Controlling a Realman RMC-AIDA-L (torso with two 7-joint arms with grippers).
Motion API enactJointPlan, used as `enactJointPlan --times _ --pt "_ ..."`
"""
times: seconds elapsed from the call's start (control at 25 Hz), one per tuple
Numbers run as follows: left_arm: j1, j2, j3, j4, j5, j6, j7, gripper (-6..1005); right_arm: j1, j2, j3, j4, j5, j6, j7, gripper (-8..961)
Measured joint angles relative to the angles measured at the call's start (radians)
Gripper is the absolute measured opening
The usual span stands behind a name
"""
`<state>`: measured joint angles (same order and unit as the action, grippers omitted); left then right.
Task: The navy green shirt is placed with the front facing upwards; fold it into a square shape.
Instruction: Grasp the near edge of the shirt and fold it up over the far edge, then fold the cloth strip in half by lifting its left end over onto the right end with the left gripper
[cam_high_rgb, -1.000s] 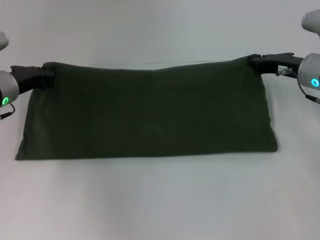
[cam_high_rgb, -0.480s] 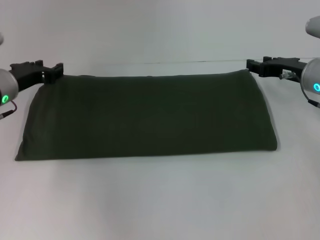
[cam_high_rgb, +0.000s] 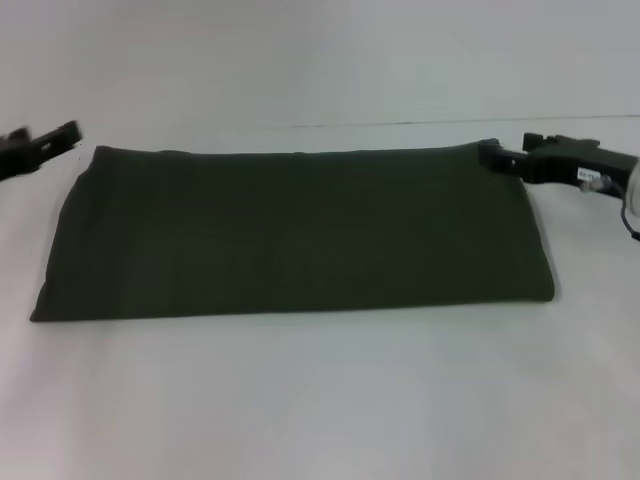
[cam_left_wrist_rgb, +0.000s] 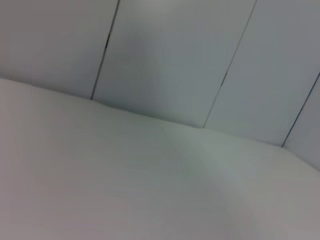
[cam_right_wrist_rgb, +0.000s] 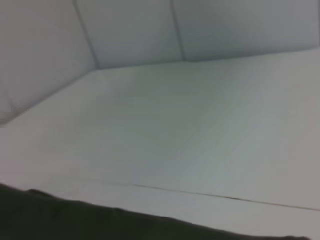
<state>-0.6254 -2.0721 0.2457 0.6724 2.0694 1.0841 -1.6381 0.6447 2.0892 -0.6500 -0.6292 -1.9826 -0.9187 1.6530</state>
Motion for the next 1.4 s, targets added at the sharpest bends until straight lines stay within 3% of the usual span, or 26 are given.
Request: enactJointPlan --times 0.24,0.56,0.76,1.12,1.4 --pt "0.098 0.011 -0.020 0.096 0.086 0.154 -0.127 843 -0.052 0.001 0.000 0.004 0.100 -0.119 -0.110 830" --pt "0.107 0.019 -0.010 0.181 0.331 0.290 -0.244 817 -0.063 0.001 -0.001 0.015 0.110 -0.154 -0.153 842" --pt "0.100 0.019 0.012 0.183 0.412 0.278 -0.303 801 -0.063 0.004 -0.001 0.032 0.111 -0.160 -0.174 843" --pt "0.111 0.000 0.098 0.180 0.439 0.207 -0.293 773 -0.059 0.005 0.000 0.047 0.111 -0.162 -0.186 844" --pt "0.113 -0.009 0.114 0.158 0.445 0.152 -0.296 750 -0.059 0.005 0.000 0.049 0.111 -0.161 -0.186 843"
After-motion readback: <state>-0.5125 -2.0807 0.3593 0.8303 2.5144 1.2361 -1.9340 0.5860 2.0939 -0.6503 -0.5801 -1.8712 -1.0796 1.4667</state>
